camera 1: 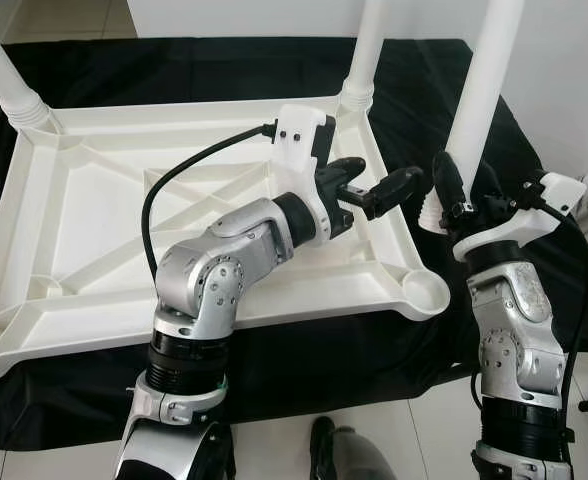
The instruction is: Building children table
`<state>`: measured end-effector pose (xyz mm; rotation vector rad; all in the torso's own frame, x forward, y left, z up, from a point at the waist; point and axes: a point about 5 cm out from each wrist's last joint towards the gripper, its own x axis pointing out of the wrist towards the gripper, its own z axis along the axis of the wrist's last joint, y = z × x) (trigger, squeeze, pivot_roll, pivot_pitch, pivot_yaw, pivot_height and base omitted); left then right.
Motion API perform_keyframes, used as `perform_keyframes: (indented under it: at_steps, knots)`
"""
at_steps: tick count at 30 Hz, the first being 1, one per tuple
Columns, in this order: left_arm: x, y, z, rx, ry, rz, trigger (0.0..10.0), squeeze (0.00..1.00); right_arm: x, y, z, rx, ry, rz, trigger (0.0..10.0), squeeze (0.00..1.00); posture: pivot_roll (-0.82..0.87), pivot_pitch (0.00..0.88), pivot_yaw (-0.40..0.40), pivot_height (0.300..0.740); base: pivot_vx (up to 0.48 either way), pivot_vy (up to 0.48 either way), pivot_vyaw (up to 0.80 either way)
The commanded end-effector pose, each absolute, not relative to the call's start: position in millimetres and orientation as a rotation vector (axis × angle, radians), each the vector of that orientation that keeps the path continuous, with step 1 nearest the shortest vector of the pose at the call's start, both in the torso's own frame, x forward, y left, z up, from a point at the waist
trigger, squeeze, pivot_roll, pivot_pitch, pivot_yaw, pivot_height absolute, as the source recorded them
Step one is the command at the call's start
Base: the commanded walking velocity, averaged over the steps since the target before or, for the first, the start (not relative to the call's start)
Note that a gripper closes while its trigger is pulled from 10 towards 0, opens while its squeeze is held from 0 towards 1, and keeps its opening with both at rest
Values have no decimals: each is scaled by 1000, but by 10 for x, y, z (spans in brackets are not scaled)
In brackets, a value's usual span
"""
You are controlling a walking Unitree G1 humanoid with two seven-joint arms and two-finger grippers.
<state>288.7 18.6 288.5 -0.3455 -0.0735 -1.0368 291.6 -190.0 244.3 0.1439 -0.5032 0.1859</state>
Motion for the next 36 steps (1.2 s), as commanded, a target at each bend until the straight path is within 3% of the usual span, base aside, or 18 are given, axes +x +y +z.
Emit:
perform_keyframes:
  at_steps: [1,13,36]
  knots:
    - [2803,124,2964,-352,-106,-1198,10000,0,2868,-1888,2481,105,-535,227,10000,0,23,158,-19,740,0,0,0]
    - [2880,27,3068,-298,-122,-1219,10000,0,2813,-1715,2482,-4,-479,488,10000,0,20,129,-31,740,0,0,0]
    - [3255,65,3252,-267,-95,-1101,10000,0,2667,-1587,2313,-70,-420,621,10000,0,9,119,-17,740,0,0,0]
